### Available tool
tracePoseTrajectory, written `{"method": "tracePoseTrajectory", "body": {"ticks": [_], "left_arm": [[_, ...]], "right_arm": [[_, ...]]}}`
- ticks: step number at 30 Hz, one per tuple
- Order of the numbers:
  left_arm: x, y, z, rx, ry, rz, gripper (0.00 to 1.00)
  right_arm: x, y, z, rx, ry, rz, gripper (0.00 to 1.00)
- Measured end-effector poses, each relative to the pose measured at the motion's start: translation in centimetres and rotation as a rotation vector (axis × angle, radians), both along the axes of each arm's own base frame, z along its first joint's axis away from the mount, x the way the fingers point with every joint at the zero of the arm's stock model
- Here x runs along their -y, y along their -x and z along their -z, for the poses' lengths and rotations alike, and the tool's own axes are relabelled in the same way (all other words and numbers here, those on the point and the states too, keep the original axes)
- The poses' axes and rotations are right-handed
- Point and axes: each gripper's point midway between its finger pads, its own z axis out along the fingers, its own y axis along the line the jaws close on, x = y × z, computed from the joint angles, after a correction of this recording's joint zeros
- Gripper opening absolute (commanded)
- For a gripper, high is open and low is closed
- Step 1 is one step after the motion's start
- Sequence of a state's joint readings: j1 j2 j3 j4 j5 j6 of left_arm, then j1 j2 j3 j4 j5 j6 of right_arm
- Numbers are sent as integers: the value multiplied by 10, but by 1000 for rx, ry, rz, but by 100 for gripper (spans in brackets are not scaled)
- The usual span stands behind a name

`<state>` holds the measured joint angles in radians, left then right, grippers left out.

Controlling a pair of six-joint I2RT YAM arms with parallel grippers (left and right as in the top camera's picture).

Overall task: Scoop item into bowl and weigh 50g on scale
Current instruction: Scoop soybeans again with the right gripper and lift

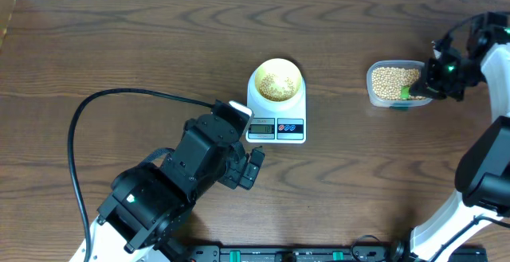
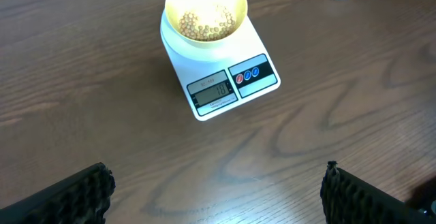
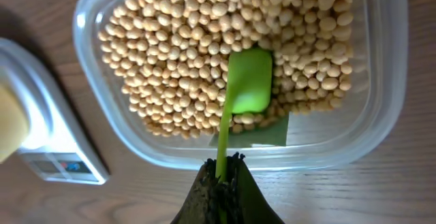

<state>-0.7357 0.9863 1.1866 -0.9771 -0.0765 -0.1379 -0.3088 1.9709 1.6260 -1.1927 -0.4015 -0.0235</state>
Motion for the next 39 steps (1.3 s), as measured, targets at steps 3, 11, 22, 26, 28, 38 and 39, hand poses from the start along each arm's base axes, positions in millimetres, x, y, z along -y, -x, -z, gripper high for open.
{"method": "tracePoseTrajectory", "body": {"ticks": [3, 11, 22, 26, 28, 38, 39], "left_arm": [[0, 0, 0, 0, 0, 0, 99], [0, 0, 0, 0, 0, 0, 99], [0, 0, 0, 0, 0, 0, 99], [0, 0, 0, 0, 0, 0, 99], [0, 0, 0, 0, 0, 0, 99], [0, 0, 0, 0, 0, 0, 99], [0, 0, 0, 0, 0, 0, 99]], "right_arm": [[3, -1, -5, 33, -61, 4, 1], [8, -4, -16, 117, -206, 23, 1], [22, 8, 3, 203, -402, 122, 1], [31, 13, 1, 243, -477, 172, 1], [37, 12, -5, 274, -508, 190, 1], [36, 9, -27, 368, -627, 194, 1], [34, 8, -31, 381, -645, 190, 1]]}}
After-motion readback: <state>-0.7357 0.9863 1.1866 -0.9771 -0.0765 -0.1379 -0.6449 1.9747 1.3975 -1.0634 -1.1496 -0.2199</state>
